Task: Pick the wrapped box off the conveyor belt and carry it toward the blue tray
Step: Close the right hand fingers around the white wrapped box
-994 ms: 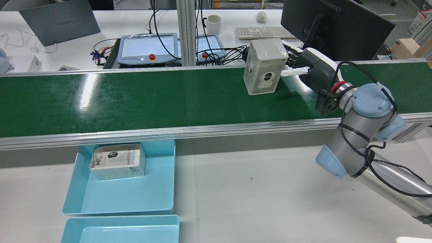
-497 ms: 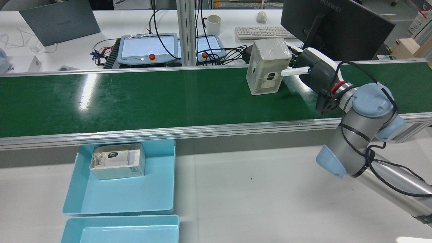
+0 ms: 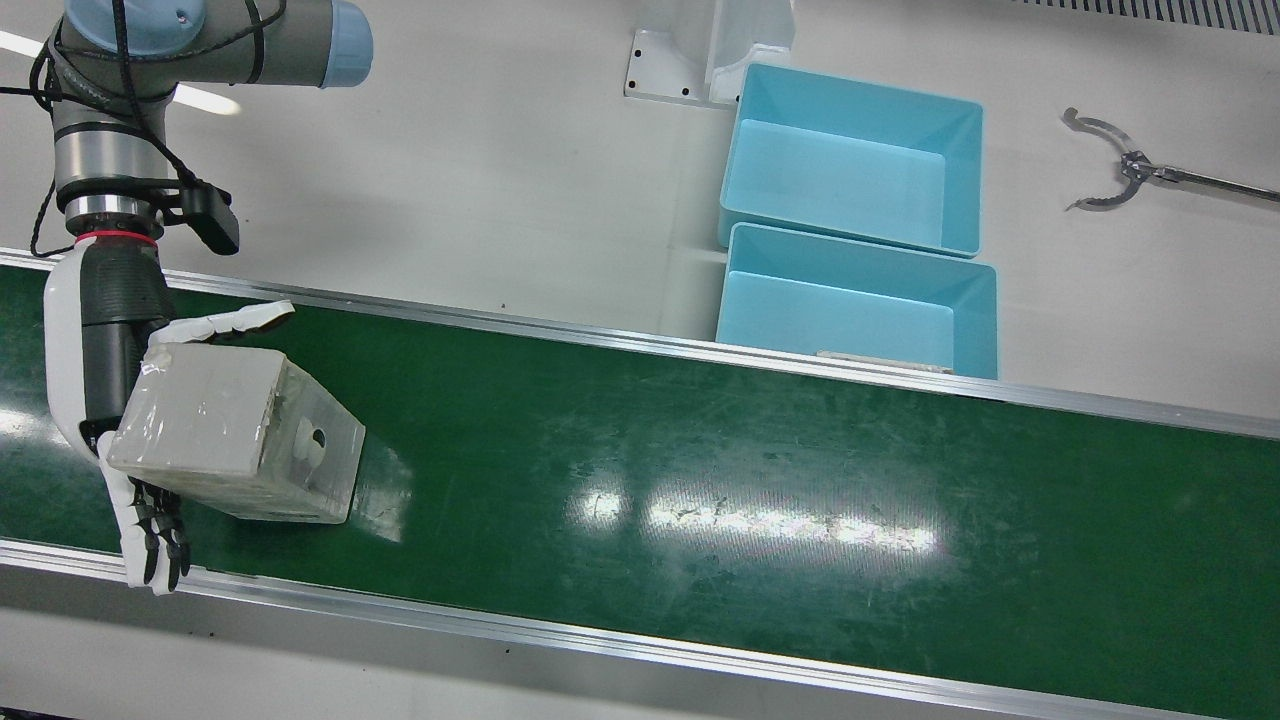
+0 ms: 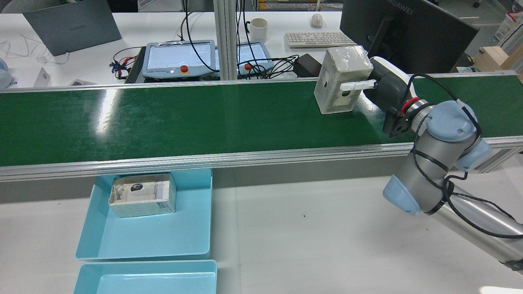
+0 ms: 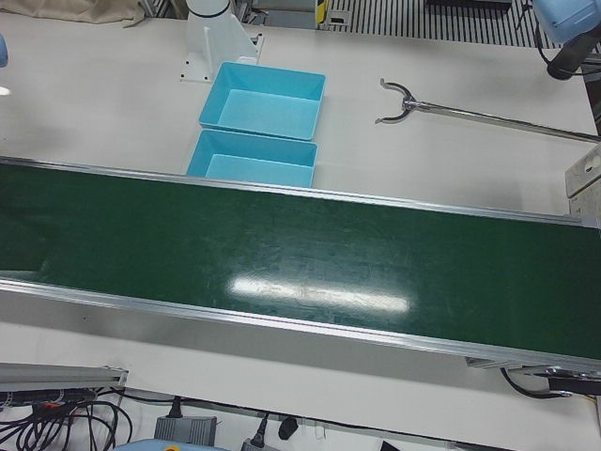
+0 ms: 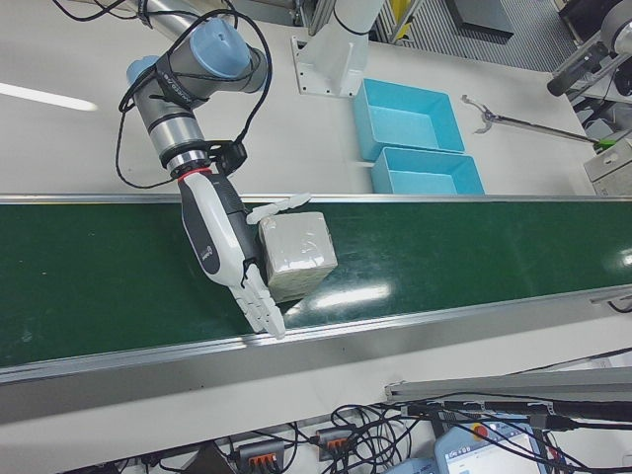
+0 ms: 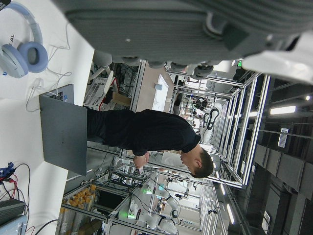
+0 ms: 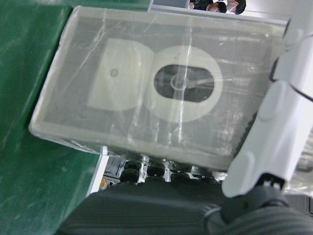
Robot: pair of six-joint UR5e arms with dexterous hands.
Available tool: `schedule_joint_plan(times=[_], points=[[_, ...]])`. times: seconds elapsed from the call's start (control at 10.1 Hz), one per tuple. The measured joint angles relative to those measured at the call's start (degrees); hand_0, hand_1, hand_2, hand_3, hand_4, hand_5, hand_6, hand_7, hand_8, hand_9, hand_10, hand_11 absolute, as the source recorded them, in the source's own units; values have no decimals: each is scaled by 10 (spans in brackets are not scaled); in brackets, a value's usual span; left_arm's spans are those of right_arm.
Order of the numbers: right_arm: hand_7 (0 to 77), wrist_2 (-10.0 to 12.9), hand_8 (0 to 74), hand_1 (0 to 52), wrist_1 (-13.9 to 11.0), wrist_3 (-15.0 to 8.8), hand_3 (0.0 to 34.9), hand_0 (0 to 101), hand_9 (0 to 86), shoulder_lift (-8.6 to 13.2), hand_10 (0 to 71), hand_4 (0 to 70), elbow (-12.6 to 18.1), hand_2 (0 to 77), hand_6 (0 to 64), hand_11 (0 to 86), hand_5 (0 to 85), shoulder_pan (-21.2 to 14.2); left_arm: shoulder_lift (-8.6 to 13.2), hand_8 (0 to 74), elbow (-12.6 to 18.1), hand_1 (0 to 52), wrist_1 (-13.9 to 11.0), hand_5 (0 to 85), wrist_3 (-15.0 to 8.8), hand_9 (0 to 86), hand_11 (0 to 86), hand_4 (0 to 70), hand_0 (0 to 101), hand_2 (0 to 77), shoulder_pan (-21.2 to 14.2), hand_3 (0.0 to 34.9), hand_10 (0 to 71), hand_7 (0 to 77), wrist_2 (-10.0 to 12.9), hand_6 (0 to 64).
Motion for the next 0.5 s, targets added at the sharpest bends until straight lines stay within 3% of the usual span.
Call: schedule_joint_plan(times=[0.1,0.2,0.3,0.4,0.5], points=[[5,4,82,71,0,0,2,407,76,0,54,16,0,76,0,93,11,0,0,0,0,0,0,11,0,0,0,0,0,5,0,0,5,0,0,0],[5,7,109,87,0,0,1,412,104,0,98,44,0,120,0,147,115,0,0,0,0,0,0,11,0,0,0,0,0,5,0,0,0,0,0,0],[147,12,224,76,0,0,3,415,273,0,202,54,0,158,114,278,245,0,0,0,0,0,0,11,0,0,0,0,0,5,0,0,0,0,0,0],[240,17,322,76,-1,1,7,416,355,0,256,71,0,175,196,344,371,0,0,0,0,0,0,11,0,0,0,0,0,11,0,0,0,0,0,0],[240,21,322,76,-1,1,7,416,355,1,256,71,0,175,196,344,371,0,0,0,0,0,0,11,0,0,0,0,0,11,0,0,0,0,0,0]])
